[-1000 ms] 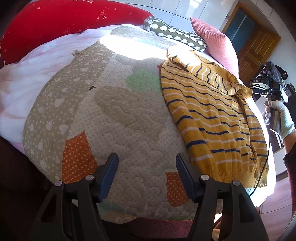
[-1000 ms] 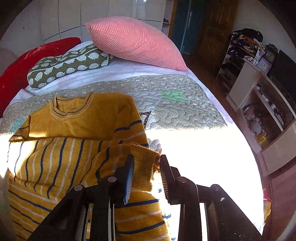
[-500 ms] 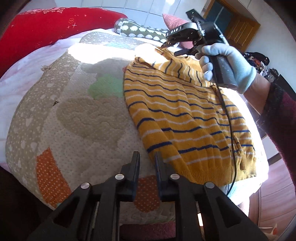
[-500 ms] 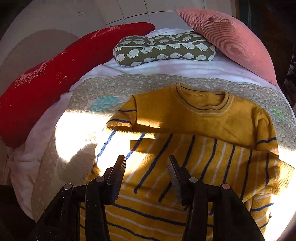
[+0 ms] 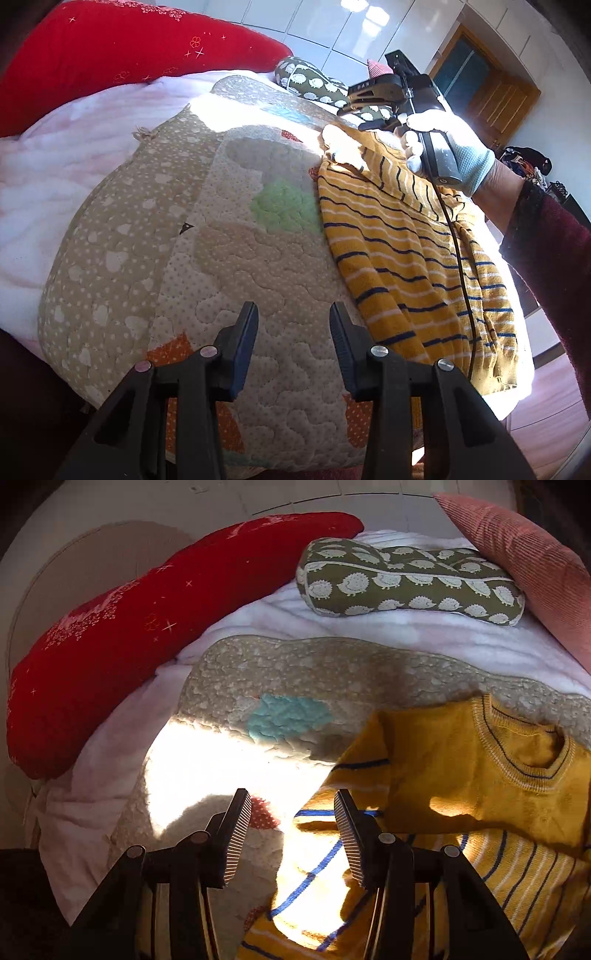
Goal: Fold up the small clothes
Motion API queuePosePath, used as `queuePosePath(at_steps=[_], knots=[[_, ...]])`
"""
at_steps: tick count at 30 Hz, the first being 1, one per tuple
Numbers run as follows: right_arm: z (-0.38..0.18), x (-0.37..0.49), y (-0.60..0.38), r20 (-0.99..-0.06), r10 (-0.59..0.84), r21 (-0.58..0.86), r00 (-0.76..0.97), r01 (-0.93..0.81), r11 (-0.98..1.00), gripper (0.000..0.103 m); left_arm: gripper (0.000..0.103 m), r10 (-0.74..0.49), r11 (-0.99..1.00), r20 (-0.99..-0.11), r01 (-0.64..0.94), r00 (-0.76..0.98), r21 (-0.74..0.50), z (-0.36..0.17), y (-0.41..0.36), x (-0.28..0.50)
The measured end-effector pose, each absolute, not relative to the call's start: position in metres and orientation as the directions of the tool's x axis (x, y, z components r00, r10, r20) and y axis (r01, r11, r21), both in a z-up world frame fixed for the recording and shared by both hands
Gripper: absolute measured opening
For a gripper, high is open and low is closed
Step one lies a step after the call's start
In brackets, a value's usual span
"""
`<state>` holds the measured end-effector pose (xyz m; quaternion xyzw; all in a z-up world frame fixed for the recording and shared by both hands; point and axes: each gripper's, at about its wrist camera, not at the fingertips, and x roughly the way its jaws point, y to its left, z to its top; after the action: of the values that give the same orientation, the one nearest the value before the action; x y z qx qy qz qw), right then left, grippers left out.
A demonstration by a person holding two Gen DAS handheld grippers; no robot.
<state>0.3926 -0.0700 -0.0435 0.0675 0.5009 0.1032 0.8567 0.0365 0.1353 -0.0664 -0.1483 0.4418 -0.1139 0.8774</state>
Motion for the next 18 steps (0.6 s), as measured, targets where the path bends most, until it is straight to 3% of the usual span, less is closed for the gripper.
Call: queuePosePath(at_steps=[2,5,7,8,15,18], knots=[[-0.062,0.404,-0.091,-0.88,0.183,0.192,0.439,-0.024,0.981,0.051,0.039,-0.346,0.924,-0.737,0.075,0.581,-0.374,-0.068,0.132,0.04],[-0.088,0.414,-0.1,-0.89,0.298,0.319,0.345,0.005,0.948,0.05,0.039,-0.363,0.918,-0.743,0.081,0.562,-0.387,-0.073,0.13,0.042],[-0.089,0.417,-0.088,-0.875,0.336,0.346,0.349,-0.036,0.938,0.034,0.039,-0.358,0.92,-0.75,0.074,0.557,-0.385,-0.077,0.13,0.043],[-0.086,0.419,-0.076,-0.875,0.344,0.342,0.339,-0.067,0.937,0.009,0.039,-0.36,0.918,-0.751,0.07,0.554,-0.389,-0.078,0.132,0.043],[-0.05,0.437,-0.006,-0.859,0.235,0.158,0.455,-0.201,0.967,0.008,0.039,-0.357,0.915,-0.748,0.051,0.56,-0.399,-0.077,0.136,0.039],[-0.058,0.444,0.006,-0.878,0.213,0.122,0.428,-0.229,0.966,0.01,0.039,-0.353,0.915,-0.75,0.041,0.559,-0.401,-0.078,0.138,0.039]])
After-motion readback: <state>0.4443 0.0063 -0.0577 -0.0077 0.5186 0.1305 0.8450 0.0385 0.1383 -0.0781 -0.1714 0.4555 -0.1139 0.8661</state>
